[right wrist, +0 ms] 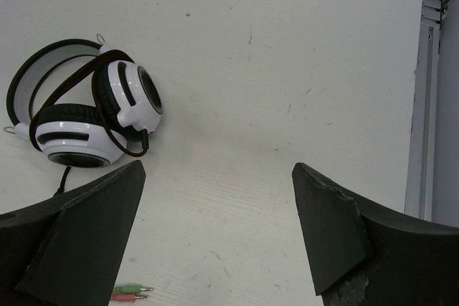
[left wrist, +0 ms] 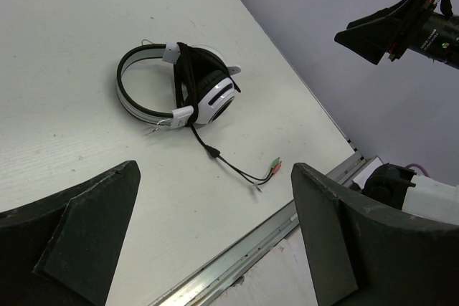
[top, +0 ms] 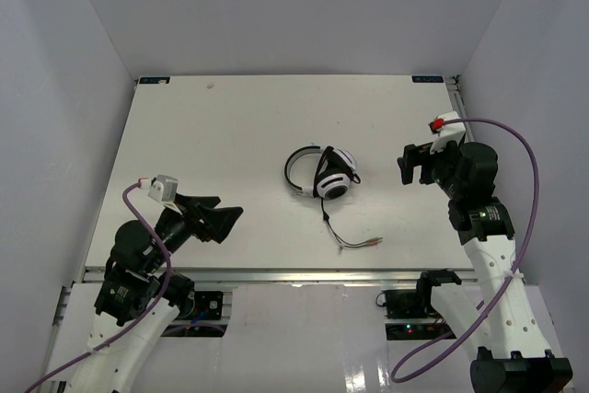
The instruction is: Wrap the headphones
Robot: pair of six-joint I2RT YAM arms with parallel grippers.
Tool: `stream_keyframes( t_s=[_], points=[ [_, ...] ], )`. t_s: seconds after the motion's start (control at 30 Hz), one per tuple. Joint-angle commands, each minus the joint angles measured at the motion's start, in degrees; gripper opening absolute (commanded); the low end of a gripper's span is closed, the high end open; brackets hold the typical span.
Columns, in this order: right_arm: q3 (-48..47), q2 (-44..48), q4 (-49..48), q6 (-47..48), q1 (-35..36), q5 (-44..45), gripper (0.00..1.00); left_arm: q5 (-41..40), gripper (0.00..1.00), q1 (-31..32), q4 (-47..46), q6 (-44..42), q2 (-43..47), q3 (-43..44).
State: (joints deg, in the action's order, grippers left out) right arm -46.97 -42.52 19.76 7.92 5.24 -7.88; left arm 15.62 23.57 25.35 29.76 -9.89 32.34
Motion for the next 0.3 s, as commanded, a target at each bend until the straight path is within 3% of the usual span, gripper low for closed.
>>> stream_keyframes(
  t_s=[0.0,0.27],
  points=[
    [0.5,0.6,-1.5,0.3,-0.3,-0.2,0.9,-0.3,0.98,-0.3,0.5,-0.5,0.6,-0.3],
    [1.2,0.8,-1.8,0.2,-0.4,-0.9,0.9,-0.2,0.98,-0.3,0.6,-0.5,0.5,-0.4]
  ],
)
